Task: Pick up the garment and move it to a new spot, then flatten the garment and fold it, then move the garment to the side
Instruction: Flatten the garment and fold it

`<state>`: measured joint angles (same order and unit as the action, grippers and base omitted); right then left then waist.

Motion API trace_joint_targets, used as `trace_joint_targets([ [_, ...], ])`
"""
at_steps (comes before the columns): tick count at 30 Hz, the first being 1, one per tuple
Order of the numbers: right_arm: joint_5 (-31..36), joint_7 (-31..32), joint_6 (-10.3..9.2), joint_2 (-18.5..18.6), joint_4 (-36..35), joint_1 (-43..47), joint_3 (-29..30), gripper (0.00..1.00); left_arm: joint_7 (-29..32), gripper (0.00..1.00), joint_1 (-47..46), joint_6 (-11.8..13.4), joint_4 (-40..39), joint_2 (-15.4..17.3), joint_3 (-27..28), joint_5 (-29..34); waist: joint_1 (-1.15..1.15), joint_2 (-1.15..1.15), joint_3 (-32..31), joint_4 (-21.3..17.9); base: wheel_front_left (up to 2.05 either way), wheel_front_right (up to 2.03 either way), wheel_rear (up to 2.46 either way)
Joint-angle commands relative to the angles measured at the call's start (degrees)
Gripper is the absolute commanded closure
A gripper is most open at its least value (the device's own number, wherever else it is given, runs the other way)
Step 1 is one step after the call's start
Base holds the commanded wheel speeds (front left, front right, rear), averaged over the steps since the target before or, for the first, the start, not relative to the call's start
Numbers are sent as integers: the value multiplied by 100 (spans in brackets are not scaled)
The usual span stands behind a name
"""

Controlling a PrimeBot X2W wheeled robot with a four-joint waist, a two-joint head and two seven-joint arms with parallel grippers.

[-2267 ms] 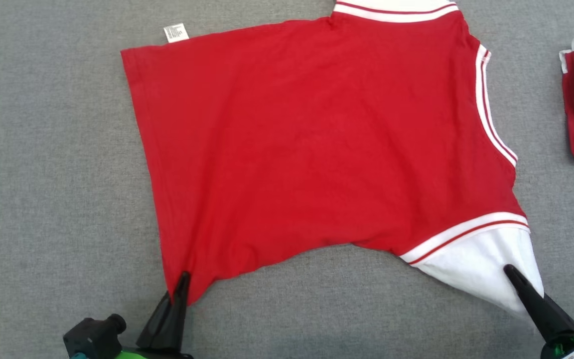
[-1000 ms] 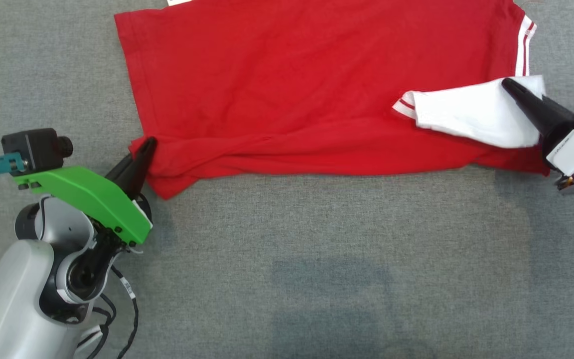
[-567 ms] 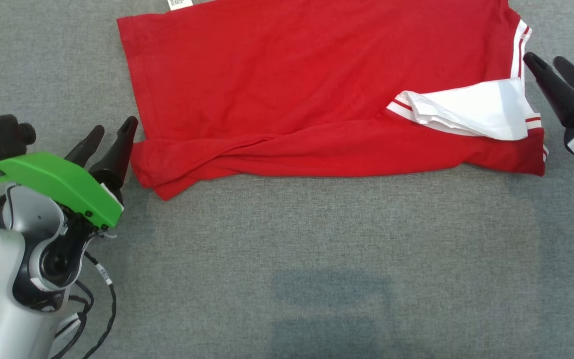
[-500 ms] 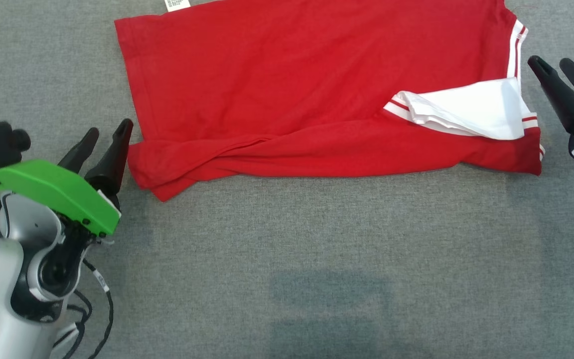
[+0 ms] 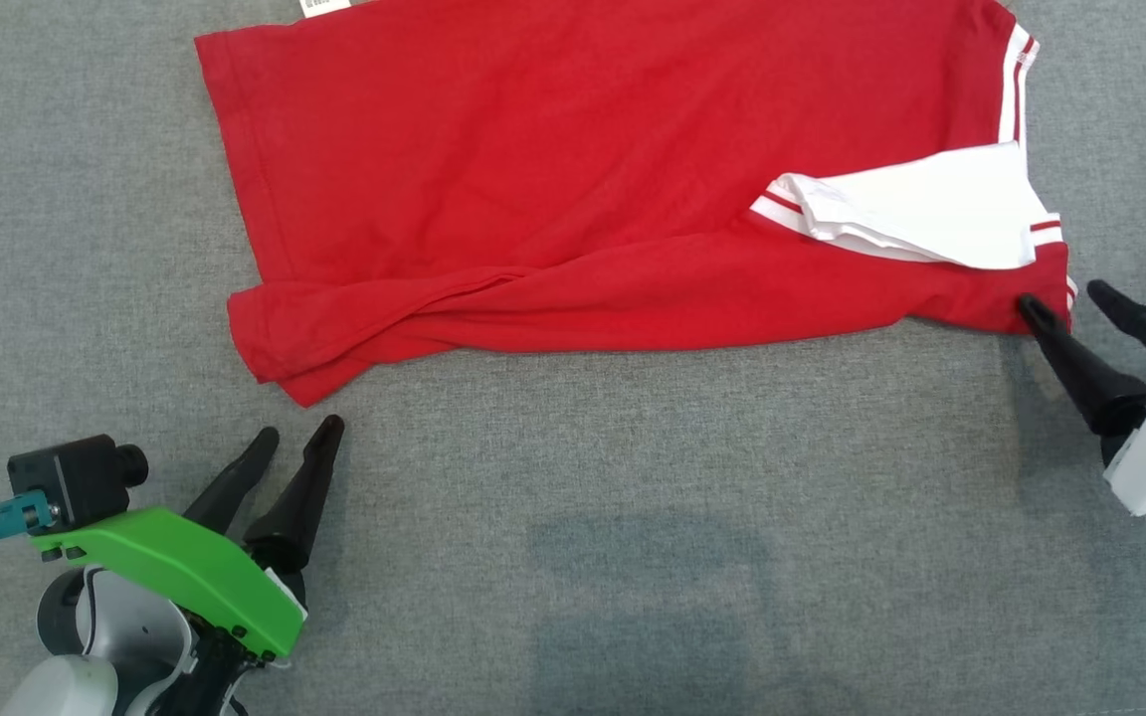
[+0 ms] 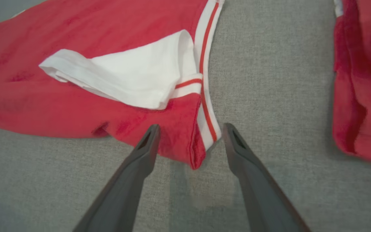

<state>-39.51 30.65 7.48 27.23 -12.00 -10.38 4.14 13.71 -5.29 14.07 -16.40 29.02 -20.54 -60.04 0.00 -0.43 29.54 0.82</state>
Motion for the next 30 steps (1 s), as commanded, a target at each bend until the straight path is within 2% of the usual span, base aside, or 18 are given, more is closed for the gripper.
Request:
trace_joint_targets([
  [1,31,-44,2,15,53,38,-90,0,42,0,-11,6,41,46,-6,60,0,43,19,8,0,0,0],
  [6,22,-54,2,-8,438,-284,-502,0,218,0,-494,26,460,111,-108,234,0,43,60,17,0,0,0],
  [9,-19,-51,2,-52,647,-405,-695,0,281,0,-666,-25,548,-6,-189,176,0,43,56,-9,0,0,0],
  [14,-35,-86,2,-22,913,-483,-950,0,357,0,-817,-27,830,0,-222,188,0,43,42,-41,0,0,0],
  [15,-47,-93,2,-21,961,-505,-984,0,371,55,-846,-53,908,-27,-235,164,0,43,40,-47,0,0,0],
  [16,-74,-88,2,-20,1016,-523,-1016,0,356,100,-880,-86,959,-66,-233,128,0,43,37,-50,0,0,0],
  [17,-130,-61,2,-21,1062,-533,-1070,0,366,100,-921,-145,1009,-59,-260,138,0,43,32,-52,0,0,0],
  [18,-168,-18,2,-13,1109,-537,-1128,15,385,100,-952,-209,1057,-37,-291,155,0,43,24,-57,0,0,0],
  [19,-253,55,2,-10,1170,-539,-1192,100,400,100,-979,-273,1083,-10,-309,153,0,43,14,-61,0,0,0],
  [22,-630,229,2,7,1269,-586,-1233,100,623,100,-1013,-514,1055,222,-352,63,0,43,-36,-56,0,0,0],
  [30,-1452,799,-3,441,1177,-510,-633,100,1391,100,-858,-1012,687,1016,-207,-415,0,43,-303,24,0,0,0],
])
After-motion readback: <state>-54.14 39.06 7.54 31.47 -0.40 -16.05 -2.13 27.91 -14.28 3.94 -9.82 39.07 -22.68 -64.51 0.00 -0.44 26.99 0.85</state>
